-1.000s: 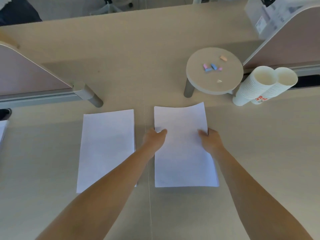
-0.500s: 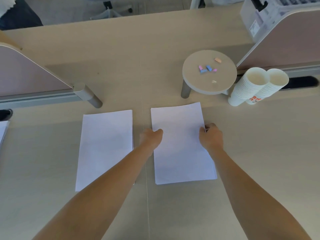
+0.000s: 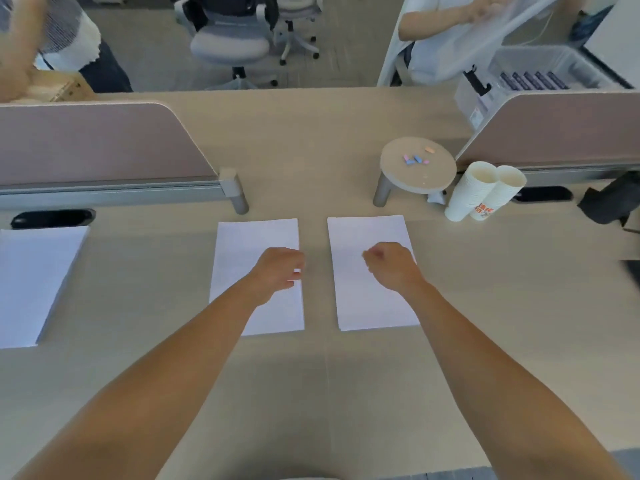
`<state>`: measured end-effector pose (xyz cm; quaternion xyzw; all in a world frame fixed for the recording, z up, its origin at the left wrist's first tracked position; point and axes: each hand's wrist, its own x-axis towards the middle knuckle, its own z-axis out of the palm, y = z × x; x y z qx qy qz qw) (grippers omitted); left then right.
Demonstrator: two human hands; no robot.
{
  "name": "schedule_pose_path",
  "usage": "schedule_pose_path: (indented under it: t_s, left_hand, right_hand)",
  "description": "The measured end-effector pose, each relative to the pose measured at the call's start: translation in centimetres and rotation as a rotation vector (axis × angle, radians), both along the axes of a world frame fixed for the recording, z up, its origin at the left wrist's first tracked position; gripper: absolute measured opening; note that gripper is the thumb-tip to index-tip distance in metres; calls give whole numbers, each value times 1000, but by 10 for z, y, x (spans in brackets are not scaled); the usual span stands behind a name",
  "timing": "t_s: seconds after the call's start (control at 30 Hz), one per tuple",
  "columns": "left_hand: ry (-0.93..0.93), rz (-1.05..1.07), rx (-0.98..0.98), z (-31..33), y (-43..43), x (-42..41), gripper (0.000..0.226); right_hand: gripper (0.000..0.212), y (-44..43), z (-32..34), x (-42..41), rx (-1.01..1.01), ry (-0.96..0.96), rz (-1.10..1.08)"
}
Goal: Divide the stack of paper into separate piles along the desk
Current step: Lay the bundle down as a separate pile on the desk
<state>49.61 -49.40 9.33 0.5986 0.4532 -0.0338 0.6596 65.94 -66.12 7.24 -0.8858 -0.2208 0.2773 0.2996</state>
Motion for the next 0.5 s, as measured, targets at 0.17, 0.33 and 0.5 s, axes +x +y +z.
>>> schedule_pose_path:
  t_s: [0.17, 0.33, 0.5]
  left_hand:
    - [-31, -49, 62, 25, 33, -107, 15]
    - [-38, 133, 152, 31, 93, -239, 8]
    - [12, 289, 142, 25, 152, -372, 16]
  right_hand:
    - [27, 70, 29, -101, 206, 131, -1]
    - [28, 160, 46, -250, 299, 254, 124]
    - [24, 244, 51, -378, 252, 285, 255]
